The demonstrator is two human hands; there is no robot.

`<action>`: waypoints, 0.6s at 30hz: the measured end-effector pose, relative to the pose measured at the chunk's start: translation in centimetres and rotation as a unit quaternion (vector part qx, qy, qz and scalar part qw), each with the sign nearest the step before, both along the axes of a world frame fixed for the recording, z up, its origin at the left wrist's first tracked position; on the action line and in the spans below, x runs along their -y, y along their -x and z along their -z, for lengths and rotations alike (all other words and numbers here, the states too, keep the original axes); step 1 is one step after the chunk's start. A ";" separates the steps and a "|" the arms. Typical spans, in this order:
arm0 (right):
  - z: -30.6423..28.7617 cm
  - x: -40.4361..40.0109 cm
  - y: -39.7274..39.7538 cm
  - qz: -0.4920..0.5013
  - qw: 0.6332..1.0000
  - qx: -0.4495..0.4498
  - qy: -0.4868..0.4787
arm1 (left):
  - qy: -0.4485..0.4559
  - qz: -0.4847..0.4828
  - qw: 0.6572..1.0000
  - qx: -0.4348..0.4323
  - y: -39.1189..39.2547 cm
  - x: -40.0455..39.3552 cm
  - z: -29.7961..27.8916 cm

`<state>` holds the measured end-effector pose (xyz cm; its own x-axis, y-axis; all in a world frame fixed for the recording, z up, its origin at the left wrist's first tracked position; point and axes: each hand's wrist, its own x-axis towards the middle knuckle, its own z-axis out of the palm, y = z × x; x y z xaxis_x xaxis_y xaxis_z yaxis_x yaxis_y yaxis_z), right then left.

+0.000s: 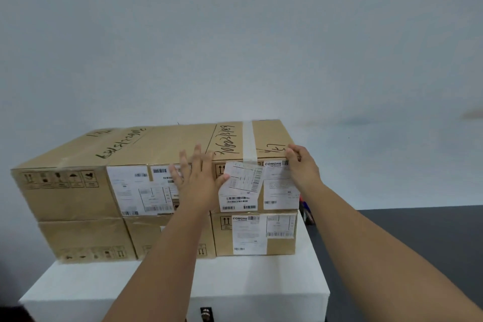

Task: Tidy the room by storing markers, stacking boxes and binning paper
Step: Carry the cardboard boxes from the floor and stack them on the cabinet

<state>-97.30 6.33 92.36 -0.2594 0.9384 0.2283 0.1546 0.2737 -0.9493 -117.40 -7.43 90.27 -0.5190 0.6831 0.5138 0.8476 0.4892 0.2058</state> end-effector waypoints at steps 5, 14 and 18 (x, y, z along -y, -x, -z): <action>-0.5 -1.0 -1.0 -0.074 0.996 -0.019 0.049 | 0.006 -0.028 1.000 0.011 -1.2 -0.7 -0.8; 7.5 -4.1 -19.6 -0.002 0.972 0.192 0.136 | -0.013 0.292 0.956 -0.018 -19.6 -5.1 0.6; 11.0 -3.0 -34.7 0.029 0.915 0.355 0.188 | 0.146 0.416 0.898 0.018 -30.6 -8.4 4.3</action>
<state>-62.60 9.30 81.35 -0.1648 0.9327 -0.3209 0.7736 -0.0796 -0.6286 -86.78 0.95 85.92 0.2195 0.9449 0.2431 0.9398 -0.2716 0.2072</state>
